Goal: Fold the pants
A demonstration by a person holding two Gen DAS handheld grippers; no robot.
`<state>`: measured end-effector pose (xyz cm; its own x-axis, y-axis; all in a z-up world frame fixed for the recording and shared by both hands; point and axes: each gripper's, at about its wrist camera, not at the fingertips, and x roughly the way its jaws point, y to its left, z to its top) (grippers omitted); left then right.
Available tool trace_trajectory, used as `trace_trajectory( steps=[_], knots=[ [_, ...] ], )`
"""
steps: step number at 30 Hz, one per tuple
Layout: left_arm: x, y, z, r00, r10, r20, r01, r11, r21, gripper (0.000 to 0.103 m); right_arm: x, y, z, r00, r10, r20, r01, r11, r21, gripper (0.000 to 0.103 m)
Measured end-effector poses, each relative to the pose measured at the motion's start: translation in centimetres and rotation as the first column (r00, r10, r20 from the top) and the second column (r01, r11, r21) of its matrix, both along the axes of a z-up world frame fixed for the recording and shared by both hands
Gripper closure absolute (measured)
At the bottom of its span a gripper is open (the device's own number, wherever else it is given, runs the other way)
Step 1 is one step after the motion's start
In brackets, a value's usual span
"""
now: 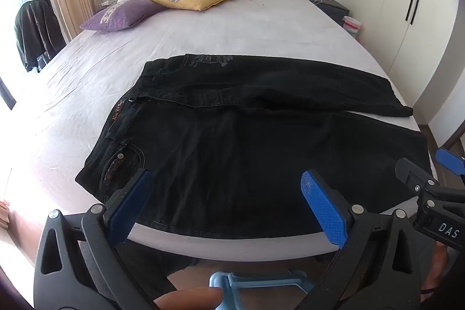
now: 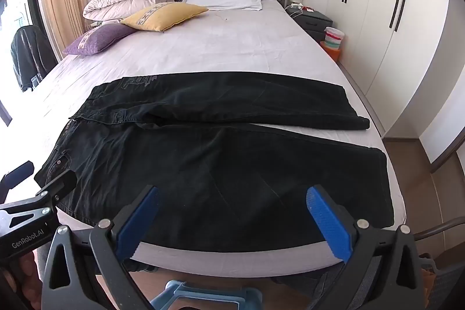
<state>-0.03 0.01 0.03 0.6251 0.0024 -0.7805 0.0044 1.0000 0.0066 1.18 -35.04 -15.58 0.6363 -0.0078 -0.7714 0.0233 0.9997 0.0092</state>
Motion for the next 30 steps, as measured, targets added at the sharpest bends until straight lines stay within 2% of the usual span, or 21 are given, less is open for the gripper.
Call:
trace_trajectory(
  steps=[30],
  knots=[
    [-0.05,-0.05,-0.34,1.0,0.002,-0.008,-0.002,1.0,0.003,0.0,-0.07,0.1,0.12,1.0,-0.002,0.005,0.002,1.0,-0.001,0.0]
  ],
)
